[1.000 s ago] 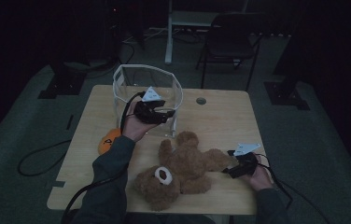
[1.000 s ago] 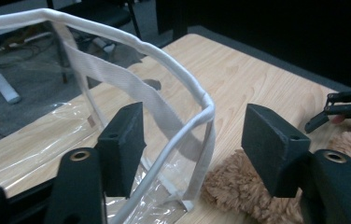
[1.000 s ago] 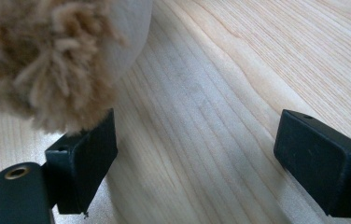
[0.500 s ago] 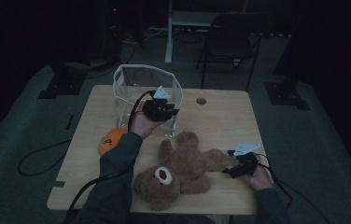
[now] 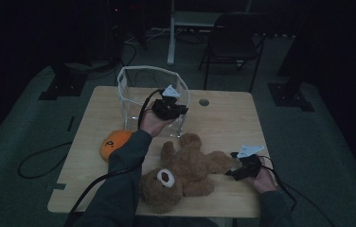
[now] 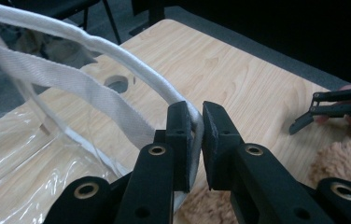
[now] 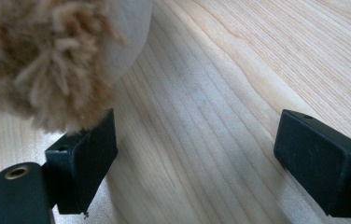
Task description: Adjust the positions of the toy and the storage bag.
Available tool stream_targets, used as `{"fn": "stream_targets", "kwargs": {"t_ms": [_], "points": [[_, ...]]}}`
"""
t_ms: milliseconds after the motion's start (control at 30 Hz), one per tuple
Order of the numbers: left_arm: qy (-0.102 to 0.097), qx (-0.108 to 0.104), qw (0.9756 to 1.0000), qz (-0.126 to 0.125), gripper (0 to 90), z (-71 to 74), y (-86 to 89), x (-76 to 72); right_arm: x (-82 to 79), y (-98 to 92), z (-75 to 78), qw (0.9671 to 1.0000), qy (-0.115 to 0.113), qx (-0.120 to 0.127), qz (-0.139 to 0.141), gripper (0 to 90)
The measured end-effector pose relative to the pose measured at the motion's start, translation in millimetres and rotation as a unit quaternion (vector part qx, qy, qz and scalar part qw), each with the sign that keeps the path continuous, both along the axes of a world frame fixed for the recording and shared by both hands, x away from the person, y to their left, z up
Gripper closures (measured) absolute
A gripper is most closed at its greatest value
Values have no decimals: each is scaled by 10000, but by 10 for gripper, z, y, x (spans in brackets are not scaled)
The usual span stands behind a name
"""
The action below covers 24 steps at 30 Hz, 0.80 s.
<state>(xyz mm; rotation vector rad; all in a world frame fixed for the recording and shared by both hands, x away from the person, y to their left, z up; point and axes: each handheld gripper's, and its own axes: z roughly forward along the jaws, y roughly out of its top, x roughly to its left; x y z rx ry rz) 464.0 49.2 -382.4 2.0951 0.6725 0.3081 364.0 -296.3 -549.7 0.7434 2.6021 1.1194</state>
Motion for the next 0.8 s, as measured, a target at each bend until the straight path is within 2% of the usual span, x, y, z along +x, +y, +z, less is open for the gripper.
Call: {"fn": "stream_targets", "kwargs": {"t_ms": [333,567,800], "points": [[177,-183,9996,-130,829,-9,-245,86,0,0,0,10000,-4,-2,2,126],[256,-229,9984,-448,832,-6,-505,91,1,0,0,10000,-11,-1,3,126],[302,-310,9964,-724,835,-8,-725,36,1,1,0,10000,-9,4,1,126]]}}
